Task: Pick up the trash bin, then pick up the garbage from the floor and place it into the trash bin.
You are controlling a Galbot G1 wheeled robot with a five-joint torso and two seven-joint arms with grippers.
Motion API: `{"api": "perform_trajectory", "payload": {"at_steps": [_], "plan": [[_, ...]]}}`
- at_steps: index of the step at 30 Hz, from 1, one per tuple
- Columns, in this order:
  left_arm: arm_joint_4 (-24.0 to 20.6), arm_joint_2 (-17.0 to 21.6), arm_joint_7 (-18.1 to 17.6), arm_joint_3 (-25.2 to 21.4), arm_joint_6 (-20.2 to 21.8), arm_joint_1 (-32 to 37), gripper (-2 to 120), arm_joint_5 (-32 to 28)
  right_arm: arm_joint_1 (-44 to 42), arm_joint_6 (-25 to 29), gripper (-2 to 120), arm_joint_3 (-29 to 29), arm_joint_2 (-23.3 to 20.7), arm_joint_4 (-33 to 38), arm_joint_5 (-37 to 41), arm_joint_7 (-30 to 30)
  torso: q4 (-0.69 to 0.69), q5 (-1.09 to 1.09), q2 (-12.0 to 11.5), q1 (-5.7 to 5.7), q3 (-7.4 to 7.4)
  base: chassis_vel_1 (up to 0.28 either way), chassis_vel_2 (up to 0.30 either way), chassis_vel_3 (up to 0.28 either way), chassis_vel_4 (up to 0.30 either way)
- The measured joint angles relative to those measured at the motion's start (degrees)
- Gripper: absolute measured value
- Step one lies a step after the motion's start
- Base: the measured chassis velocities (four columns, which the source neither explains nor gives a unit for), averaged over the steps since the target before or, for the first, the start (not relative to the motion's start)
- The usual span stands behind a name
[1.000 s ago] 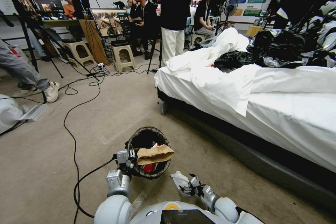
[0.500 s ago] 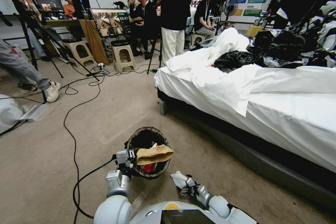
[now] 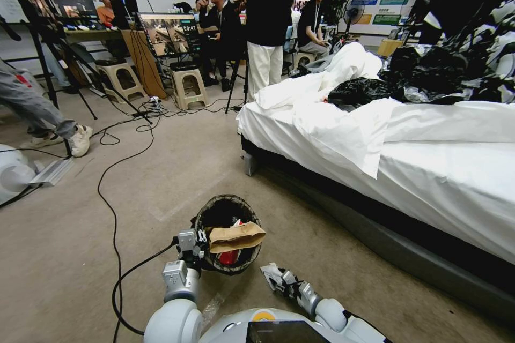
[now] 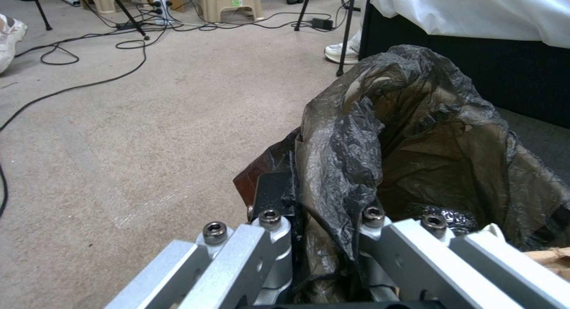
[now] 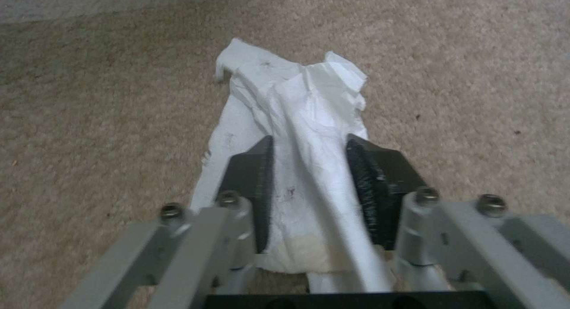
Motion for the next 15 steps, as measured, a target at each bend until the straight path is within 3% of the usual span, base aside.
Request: {"api": "perform_trajectory", "payload": {"at_steps": [7, 15], "plan": [[0.1, 0.1, 0.0, -0.1, 0.0, -0.1, 6, 0.0, -0.3, 0.9, 0, 0.7, 0.2, -0.6, -0.3, -0.6, 0.00, 0.00, 0.0, 0.00, 0.00, 0.000, 0.000, 0.000, 0.000], [0.3, 0.2, 0.0, -0.2, 0.0, -0.3, 6, -0.1, 0.1, 1.9, 0, 1.1, 0.6, -1.1, -0.5, -1.1, 0.00, 0.00, 0.0, 0.00, 0.00, 0.000, 0.000, 0.000, 0.000]]}}
